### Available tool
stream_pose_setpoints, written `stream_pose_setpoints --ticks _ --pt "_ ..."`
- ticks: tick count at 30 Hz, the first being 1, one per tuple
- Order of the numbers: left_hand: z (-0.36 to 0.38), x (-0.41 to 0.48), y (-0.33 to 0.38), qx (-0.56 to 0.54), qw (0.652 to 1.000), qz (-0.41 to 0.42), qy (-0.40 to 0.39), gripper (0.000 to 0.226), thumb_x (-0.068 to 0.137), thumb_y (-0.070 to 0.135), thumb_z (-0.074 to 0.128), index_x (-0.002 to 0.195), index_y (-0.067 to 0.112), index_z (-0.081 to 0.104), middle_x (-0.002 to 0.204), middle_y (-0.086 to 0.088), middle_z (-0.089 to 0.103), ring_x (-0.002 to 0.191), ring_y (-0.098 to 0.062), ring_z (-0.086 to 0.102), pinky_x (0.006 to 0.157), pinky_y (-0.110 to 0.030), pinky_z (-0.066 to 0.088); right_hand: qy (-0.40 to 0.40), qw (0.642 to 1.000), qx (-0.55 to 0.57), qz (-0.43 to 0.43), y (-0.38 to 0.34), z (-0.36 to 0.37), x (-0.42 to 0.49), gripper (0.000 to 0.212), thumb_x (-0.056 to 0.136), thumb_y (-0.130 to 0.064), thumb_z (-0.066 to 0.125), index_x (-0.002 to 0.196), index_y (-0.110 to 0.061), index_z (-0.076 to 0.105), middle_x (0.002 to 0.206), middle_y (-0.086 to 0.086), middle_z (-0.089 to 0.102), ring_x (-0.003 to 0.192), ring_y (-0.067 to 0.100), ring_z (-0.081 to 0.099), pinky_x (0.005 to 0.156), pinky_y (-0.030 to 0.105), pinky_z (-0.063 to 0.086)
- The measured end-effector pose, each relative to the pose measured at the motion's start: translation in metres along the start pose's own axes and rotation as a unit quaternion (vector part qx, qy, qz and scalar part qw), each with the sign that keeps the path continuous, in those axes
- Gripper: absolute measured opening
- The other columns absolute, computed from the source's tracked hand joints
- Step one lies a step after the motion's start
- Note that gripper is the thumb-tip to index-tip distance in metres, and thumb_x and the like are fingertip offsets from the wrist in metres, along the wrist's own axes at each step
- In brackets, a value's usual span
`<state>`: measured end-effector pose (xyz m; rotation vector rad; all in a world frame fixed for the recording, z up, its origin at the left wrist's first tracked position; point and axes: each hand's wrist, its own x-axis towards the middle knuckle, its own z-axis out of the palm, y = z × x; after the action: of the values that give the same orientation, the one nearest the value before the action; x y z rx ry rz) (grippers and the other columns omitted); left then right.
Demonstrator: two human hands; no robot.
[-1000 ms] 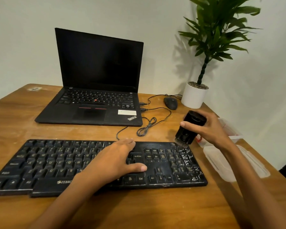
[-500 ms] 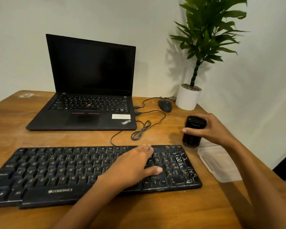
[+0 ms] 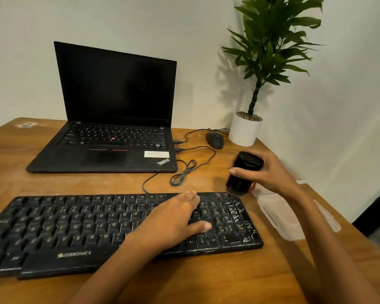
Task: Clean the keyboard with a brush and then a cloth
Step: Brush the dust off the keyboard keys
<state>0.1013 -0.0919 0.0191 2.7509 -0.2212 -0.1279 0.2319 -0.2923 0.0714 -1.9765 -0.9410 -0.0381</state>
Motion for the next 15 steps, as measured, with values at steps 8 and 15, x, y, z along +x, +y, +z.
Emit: stream_pose_setpoints --ticks 8,15 --pt "0.000 0.000 -0.001 -0.001 1.000 0.002 -0.003 0.076 0.087 0.059 0.041 0.147 0.023 0.011 0.156 0.009 0.003 0.142 -0.006 0.005 0.115 -0.031 0.015 -0.040 0.999 -0.004 0.021 0.009 0.001 -0.001 0.047 0.064 -0.044 0.073 0.091 -0.006 0.065 0.088 0.012 0.069 0.085 0.022 0.066 0.077 0.037 0.054" --pt "0.000 0.000 -0.001 0.006 1.000 0.000 -0.006 0.077 0.087 0.059 0.040 0.148 0.023 0.010 0.156 0.009 0.003 0.142 -0.006 0.004 0.115 -0.032 0.015 -0.085 0.996 0.037 0.004 -0.002 -0.001 0.006 0.031 0.069 -0.024 0.077 0.093 -0.006 0.066 0.091 0.014 0.070 0.088 0.024 0.067 0.070 0.029 0.055"
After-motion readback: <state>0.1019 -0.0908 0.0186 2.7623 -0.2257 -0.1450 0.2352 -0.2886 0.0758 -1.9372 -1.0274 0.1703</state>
